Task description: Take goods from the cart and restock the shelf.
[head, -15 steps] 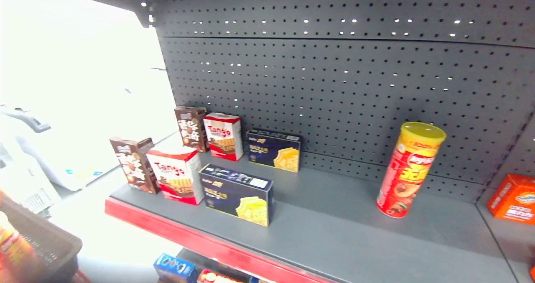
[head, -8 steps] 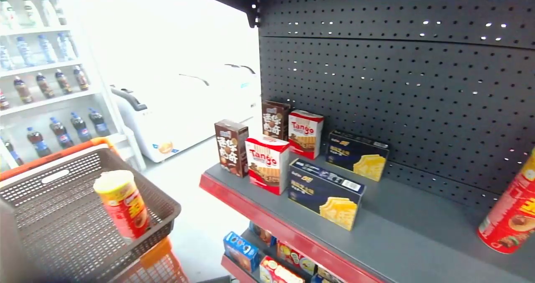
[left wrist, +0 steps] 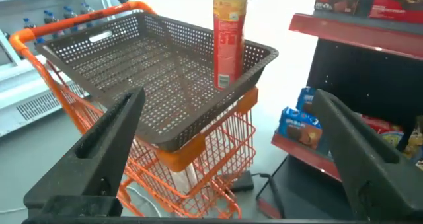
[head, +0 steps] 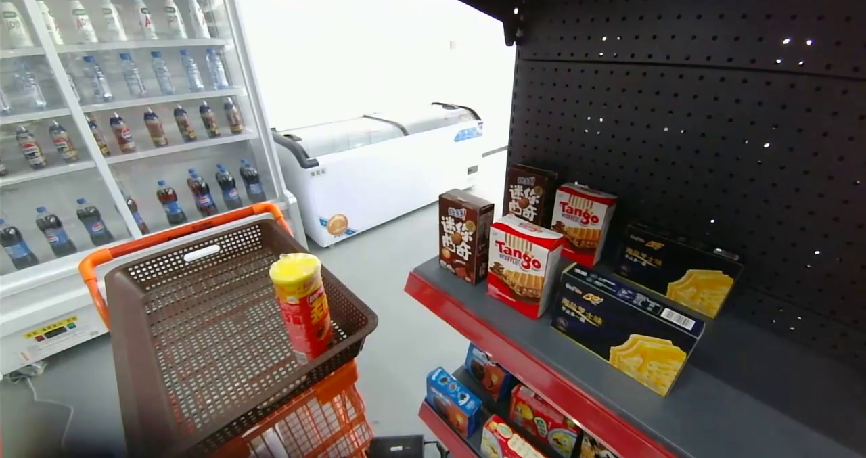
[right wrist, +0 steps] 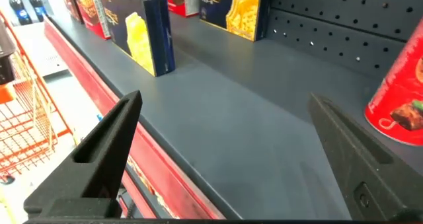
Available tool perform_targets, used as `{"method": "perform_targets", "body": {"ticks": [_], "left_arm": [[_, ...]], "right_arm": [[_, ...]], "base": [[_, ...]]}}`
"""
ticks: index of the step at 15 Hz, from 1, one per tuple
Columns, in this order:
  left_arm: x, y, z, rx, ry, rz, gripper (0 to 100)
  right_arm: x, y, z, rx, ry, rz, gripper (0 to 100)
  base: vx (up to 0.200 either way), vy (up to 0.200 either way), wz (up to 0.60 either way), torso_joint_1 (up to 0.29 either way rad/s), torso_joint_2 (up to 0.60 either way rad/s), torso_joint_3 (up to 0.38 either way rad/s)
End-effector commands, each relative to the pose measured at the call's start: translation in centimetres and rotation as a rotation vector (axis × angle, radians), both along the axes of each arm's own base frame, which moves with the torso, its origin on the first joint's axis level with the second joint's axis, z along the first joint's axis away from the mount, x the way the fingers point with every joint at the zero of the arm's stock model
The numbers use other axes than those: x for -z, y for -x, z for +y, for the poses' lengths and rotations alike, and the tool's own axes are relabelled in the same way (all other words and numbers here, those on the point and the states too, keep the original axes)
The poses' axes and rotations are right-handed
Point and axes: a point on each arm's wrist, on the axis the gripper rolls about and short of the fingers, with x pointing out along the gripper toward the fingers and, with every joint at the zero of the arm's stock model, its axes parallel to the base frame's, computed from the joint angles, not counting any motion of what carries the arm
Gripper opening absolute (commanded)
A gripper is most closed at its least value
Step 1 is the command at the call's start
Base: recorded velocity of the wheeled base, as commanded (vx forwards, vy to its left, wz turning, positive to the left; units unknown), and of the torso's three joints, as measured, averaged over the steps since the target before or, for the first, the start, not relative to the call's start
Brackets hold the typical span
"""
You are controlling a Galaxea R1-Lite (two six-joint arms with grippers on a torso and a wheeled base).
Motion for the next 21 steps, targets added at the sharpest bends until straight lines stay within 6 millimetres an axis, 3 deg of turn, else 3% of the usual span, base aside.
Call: {"method": "perform_targets", "body": {"ticks": [1, 4, 7, 8, 9, 12, 13, 16, 18, 19, 20, 21], "left_arm": [[-3.2, 0.5, 0.0, 0.013, -0.003, -0.04, 100], [-8.1, -2.4, 0.0, 0.015, -0.007, 0.15, 100], [-9.9, -6.6, 0.0, -0.008, -0.028, 0.3, 100], [-9.9, -6.9, 0.0, -0.008, -0.028, 0.307, 100], [-10.6, -9.1, -0.1, 0.006, -0.032, 0.334, 100], [-10.3, -14.0, 0.3, -0.03, -0.033, 0.437, 100], [-10.2, -14.7, 0.3, -0.023, -0.04, 0.45, 100], [-8.1, -19.5, -0.1, 0.056, -0.099, 0.55, 100], [-7.0, -22.9, -0.3, 0.063, -0.104, 0.508, 100], [-7.0, -22.9, -0.3, 0.063, -0.104, 0.508, 100], [-5.9, -25.2, -0.7, 0.08, -0.108, 0.489, 100], [-5.8, -25.3, -0.7, 0.081, -0.109, 0.49, 100]], "right_arm": [[0.0, 0.0, 0.0, -0.001, 0.0, -0.001, 100], [0.0, 0.0, 0.0, -0.001, 0.002, -0.001, 100], [0.0, 0.0, 0.0, -0.001, 0.002, -0.001, 100], [0.0, 0.0, 0.0, -0.001, 0.0, -0.001, 100], [0.0, 0.0, 0.0, -0.001, 0.0, -0.001, 100], [0.0, 0.0, 0.0, -0.001, 0.0, -0.001, 100], [0.0, 0.0, 0.0, -0.001, 0.0, -0.001, 100], [0.0, 0.0, 0.0, -0.001, 0.002, -0.001, 100], [0.0, 0.0, 0.0, -0.001, 0.0, -0.001, 100], [0.0, 0.0, 0.0, -0.001, 0.0, -0.001, 100], [0.0, 0.0, 0.0, -0.001, 0.0, -0.001, 100], [0.0, 0.0, 0.0, -0.001, 0.002, -0.001, 100]], "base": [[0.0, 0.0, 0.0, 0.0, 0.0, 0.0], [0.0, 0.0, 0.0, 0.0, 0.0, 0.0], [0.0, 0.0, 0.0, 0.0, 0.0, 0.0], [0.0, 0.0, 0.0, 0.0, 0.0, 0.0], [0.0, 0.0, 0.0, 0.0, 0.0, 0.0], [0.0, 0.0, 0.0, 0.0, 0.0, 0.0], [0.0, 0.0, 0.0, 0.0, 0.0, 0.0], [0.0, 0.0, 0.0, 0.0, 0.0, 0.0], [0.0, 0.0, 0.0, 0.0, 0.0, 0.0], [0.0, 0.0, 0.0, 0.0, 0.0, 0.0], [0.0, 0.0, 0.0, 0.0, 0.0, 0.0], [0.0, 0.0, 0.0, 0.0, 0.0, 0.0]]}}
